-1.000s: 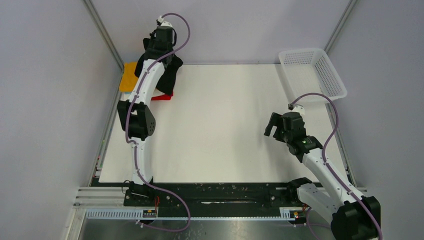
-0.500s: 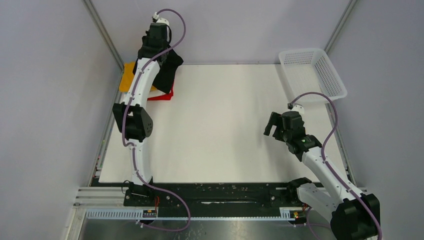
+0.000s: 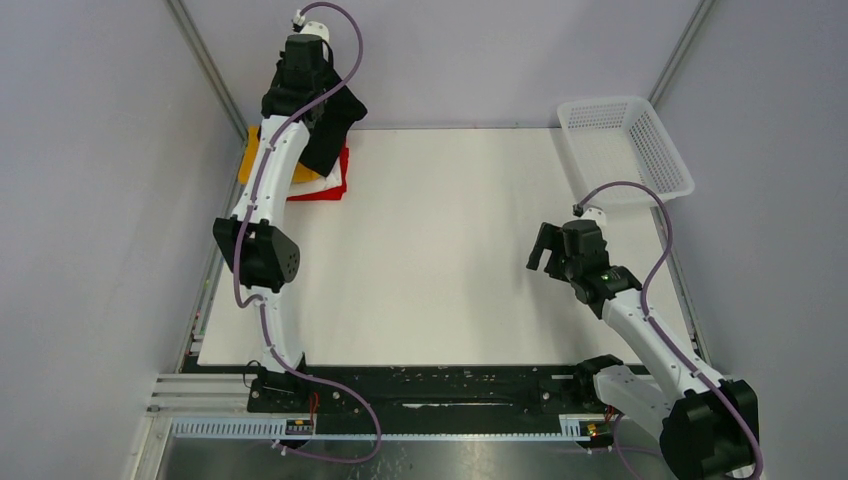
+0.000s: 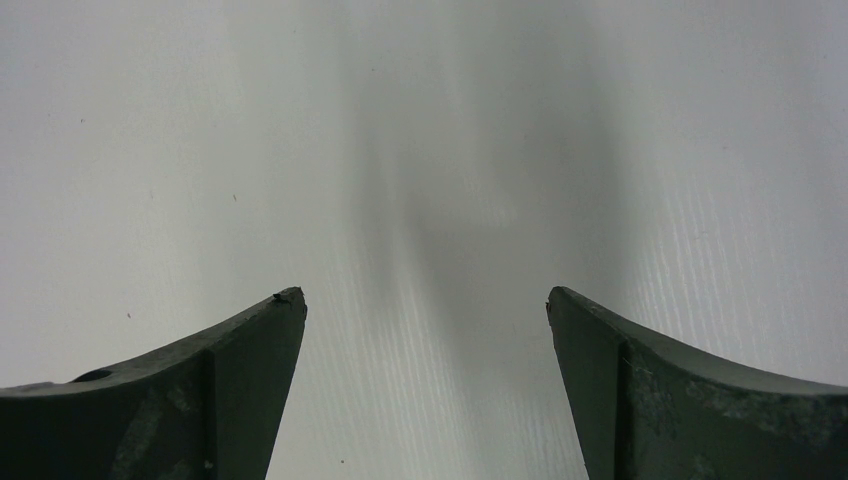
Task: Fold and stack the t-shirts
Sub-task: Put the neatly folded tshirt into the corner of the board with the left arm
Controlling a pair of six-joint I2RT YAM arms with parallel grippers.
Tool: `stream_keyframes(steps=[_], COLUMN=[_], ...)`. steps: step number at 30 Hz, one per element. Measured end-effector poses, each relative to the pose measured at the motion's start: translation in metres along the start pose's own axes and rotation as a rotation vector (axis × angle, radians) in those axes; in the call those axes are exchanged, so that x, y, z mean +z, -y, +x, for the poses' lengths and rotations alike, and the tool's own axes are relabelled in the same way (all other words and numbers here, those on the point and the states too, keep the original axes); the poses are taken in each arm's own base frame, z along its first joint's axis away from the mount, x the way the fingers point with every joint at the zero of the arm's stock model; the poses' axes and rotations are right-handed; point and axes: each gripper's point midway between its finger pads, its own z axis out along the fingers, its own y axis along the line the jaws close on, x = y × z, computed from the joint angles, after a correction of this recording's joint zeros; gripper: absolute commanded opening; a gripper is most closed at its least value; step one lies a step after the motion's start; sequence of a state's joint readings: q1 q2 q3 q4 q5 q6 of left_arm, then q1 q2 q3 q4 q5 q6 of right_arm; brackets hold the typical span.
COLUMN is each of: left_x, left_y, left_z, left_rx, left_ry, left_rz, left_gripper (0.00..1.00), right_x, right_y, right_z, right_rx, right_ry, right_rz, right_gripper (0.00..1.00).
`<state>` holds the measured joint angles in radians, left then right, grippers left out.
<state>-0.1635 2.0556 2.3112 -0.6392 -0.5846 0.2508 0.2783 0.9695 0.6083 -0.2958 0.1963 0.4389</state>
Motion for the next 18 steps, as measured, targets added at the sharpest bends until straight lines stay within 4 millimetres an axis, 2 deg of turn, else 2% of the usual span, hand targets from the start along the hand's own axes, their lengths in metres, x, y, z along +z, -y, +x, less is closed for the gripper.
stream_keyframes(steps=[5, 10, 18], left_x=[0.002, 0.018, 0.053], left_y=[-0.006, -0.012, -0.007], left_z=[0.002, 0.010, 0.049], left_rx=[-0.003, -0.007, 0.037], left_ry=[-0.008, -0.029, -0.087], left_rz=[-0.048, -0.164, -0.300], left_gripper=[0.00, 0.00, 0.00], right_x=[0.003, 0.004, 0.005], right_y=[-0.002, -0.001, 0.000], right_z=[0.000, 0.002, 0.003], right_rx=[-0.007, -0.014, -0.022], right_ry=[-0.012, -0.025, -0.032], right_rz=[0.000, 0.006, 0.010], right_gripper=[1.00, 0.99, 1.00])
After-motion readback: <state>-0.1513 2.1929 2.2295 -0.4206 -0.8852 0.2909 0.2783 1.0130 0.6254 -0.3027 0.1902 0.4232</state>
